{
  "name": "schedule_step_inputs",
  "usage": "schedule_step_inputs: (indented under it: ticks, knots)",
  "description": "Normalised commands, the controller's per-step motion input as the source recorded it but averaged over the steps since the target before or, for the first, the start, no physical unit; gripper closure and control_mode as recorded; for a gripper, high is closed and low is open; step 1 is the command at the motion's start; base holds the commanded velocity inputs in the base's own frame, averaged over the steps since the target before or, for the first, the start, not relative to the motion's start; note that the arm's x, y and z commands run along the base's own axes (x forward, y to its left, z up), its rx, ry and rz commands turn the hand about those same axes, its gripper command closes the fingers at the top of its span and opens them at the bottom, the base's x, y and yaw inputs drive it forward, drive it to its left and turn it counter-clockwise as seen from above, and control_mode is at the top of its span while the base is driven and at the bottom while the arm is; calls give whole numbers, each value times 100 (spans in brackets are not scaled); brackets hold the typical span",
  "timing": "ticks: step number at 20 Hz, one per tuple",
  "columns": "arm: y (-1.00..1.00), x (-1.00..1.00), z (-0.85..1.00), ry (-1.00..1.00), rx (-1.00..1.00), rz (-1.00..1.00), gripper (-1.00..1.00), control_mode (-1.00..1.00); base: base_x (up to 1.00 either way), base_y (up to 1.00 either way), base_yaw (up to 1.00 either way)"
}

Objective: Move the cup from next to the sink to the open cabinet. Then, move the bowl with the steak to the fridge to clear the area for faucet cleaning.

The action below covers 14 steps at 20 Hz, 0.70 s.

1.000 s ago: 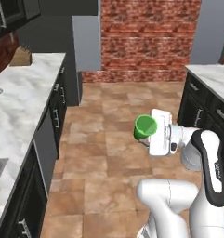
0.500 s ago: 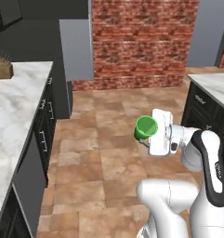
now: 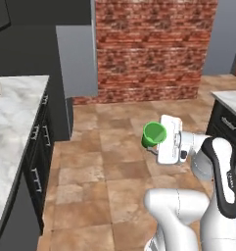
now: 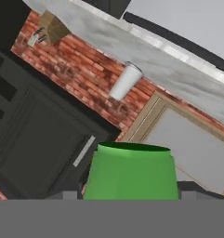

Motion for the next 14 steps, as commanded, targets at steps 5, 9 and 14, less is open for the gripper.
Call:
schedule_step_inputs:
  ticks: [5, 9, 14]
  knots:
    - [0, 0, 0, 0, 0, 0, 100, 100, 100, 18, 2]
    - [0, 0, 0, 0, 0, 0, 100, 100, 100, 19, 20]
    - [0, 0, 0, 0, 0, 0, 100, 100, 100, 19, 27]
